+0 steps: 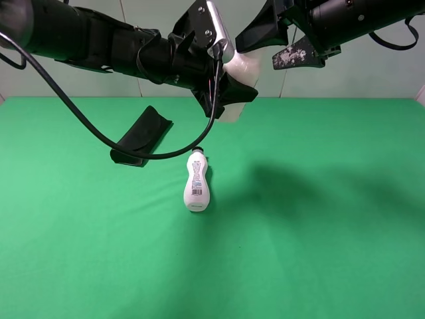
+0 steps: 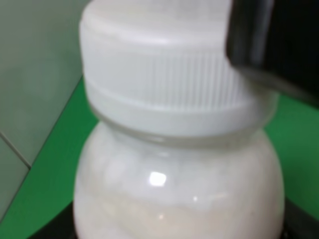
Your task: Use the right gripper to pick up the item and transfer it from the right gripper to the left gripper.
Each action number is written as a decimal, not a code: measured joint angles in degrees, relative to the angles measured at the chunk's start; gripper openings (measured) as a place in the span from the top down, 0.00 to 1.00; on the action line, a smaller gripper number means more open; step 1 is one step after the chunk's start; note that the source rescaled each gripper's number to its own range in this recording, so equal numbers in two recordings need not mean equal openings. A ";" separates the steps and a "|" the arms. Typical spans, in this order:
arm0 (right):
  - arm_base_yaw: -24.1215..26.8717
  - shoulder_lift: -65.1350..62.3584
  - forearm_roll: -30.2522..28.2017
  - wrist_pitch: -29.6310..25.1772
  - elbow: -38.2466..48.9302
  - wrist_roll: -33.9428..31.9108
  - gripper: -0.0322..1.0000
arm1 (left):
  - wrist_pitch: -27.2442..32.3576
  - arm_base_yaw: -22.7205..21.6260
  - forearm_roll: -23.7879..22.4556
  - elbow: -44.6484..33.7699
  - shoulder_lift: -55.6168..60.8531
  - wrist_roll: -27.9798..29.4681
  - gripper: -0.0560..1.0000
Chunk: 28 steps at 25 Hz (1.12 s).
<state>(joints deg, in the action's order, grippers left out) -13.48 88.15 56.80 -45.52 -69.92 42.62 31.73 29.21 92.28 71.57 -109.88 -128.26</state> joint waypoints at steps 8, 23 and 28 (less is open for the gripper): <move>0.00 -3.02 -2.59 -1.06 0.00 -1.00 0.00 | 0.05 0.00 0.00 0.00 0.00 0.00 0.95; 8.79 -8.68 -16.57 -1.11 0.00 -11.01 0.00 | 0.05 0.00 0.00 0.00 0.00 0.00 0.95; 9.28 -14.87 -29.40 -1.60 0.00 -21.33 0.00 | 0.05 0.00 0.00 0.00 0.00 0.00 0.95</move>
<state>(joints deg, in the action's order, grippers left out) -4.19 73.28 27.40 -47.12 -69.92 21.28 31.79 29.21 92.28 71.57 -109.88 -128.26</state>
